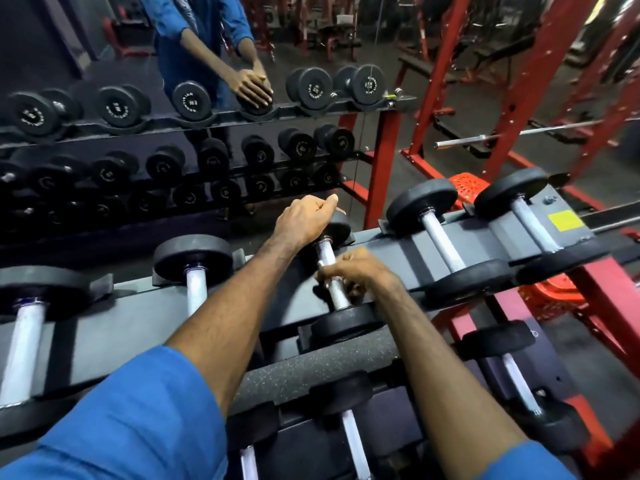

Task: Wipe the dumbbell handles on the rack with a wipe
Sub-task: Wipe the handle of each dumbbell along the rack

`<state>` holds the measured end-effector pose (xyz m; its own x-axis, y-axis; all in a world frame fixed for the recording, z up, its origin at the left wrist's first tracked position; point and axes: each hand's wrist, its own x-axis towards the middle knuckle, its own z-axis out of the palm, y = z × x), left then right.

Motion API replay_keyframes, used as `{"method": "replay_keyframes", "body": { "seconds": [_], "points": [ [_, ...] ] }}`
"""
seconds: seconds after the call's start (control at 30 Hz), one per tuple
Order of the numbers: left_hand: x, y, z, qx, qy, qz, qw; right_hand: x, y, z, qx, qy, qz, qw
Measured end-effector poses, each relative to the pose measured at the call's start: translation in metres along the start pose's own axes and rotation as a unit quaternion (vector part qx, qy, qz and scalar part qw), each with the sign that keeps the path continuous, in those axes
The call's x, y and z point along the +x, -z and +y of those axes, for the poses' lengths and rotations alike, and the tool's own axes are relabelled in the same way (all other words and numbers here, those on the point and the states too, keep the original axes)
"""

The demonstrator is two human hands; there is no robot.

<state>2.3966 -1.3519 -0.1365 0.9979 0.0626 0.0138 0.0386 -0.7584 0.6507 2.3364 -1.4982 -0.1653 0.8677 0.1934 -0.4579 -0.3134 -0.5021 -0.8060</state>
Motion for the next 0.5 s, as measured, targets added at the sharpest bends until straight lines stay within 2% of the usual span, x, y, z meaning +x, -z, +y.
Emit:
{"method": "replay_keyframes", "body": {
  "seconds": [0.07,0.17,0.27,0.37,0.43,0.5],
  "points": [
    [-0.001,0.0,0.0,0.003,0.003,-0.002,1.0,0.002,0.0,-0.002,-0.024,0.005,-0.007,1.0],
    [0.0,0.001,0.0,0.007,-0.001,0.0,1.0,-0.001,0.006,0.009,-0.142,-0.008,-0.033,0.989],
    [0.002,-0.001,-0.002,0.009,0.002,-0.002,1.0,0.003,0.004,0.013,-0.076,-0.004,-0.038,0.996],
    [0.002,-0.002,-0.002,0.005,0.009,-0.002,1.0,0.014,0.001,0.001,-0.005,0.039,0.015,0.999],
    [0.003,-0.002,-0.002,0.004,0.011,-0.004,1.0,0.012,0.003,-0.004,-0.011,0.048,0.019,0.999],
    [0.005,-0.003,-0.003,0.004,0.013,-0.002,1.0,0.006,0.007,0.003,-0.036,0.037,-0.028,0.998]
  ]
}}
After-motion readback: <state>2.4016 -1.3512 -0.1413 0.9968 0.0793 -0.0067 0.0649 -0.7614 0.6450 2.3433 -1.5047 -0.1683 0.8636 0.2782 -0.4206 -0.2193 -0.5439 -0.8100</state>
